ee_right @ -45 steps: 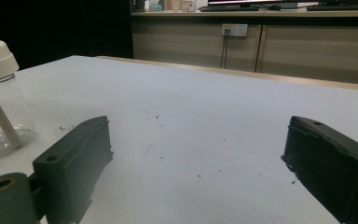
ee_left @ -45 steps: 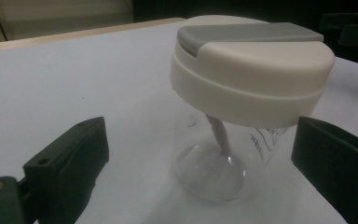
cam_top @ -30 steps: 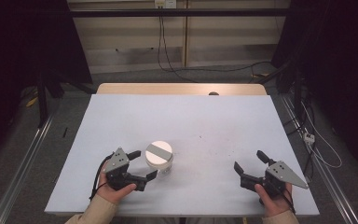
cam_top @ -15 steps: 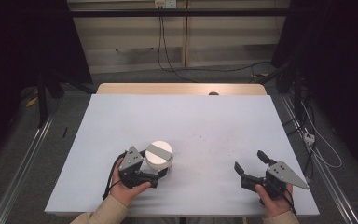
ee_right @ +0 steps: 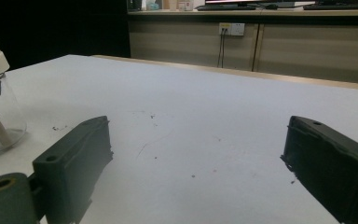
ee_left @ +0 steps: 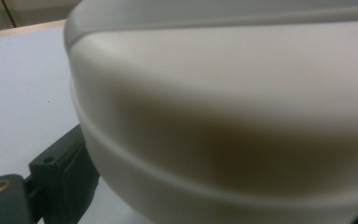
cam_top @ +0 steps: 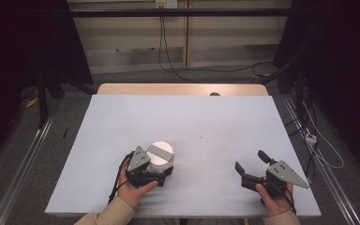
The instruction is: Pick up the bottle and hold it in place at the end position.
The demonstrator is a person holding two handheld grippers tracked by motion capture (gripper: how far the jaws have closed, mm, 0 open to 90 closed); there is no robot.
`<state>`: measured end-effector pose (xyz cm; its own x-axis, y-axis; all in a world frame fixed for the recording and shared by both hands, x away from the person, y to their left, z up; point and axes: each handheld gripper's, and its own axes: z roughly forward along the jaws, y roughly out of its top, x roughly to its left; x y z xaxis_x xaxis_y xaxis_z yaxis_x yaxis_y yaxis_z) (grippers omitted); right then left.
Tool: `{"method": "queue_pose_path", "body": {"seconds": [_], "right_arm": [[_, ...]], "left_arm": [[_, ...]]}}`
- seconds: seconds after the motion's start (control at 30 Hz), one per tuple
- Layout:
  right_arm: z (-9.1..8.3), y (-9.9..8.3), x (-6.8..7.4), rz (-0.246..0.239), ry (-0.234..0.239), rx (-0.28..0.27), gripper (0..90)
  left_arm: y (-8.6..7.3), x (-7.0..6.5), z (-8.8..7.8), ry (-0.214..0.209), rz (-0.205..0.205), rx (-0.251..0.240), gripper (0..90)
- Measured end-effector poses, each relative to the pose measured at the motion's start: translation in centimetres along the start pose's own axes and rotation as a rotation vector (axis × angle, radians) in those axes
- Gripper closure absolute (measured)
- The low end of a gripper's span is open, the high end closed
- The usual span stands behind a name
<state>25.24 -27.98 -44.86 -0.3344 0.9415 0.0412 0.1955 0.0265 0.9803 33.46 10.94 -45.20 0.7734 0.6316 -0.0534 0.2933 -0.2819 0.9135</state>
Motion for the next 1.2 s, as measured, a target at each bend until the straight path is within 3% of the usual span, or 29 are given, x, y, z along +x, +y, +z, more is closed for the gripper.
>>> {"method": "queue_pose_path", "body": {"seconds": [0.03,0.23,0.4,0.73,1.2], "right_arm": [[0.0,0.0,0.0,0.001,0.000,0.001,7.2],[0.0,0.0,0.0,0.000,0.002,-0.001,7.2],[0.1,0.1,0.1,-0.003,0.005,0.000,7.2],[0.1,0.1,0.1,-0.003,0.004,-0.003,7.3],[0.1,0.2,0.2,-0.008,0.012,-0.007,7.3]], "left_arm": [[0.0,-0.1,0.2,-0.001,-0.013,-0.006,6.1],[0.0,-0.5,0.5,-0.001,0.022,-0.029,11.9],[0.1,-0.5,0.5,-0.002,0.026,-0.050,17.0],[0.2,-0.3,0.5,-0.023,0.046,-0.059,18.3],[1.8,0.5,0.4,-0.053,0.031,-0.087,18.4]]}}
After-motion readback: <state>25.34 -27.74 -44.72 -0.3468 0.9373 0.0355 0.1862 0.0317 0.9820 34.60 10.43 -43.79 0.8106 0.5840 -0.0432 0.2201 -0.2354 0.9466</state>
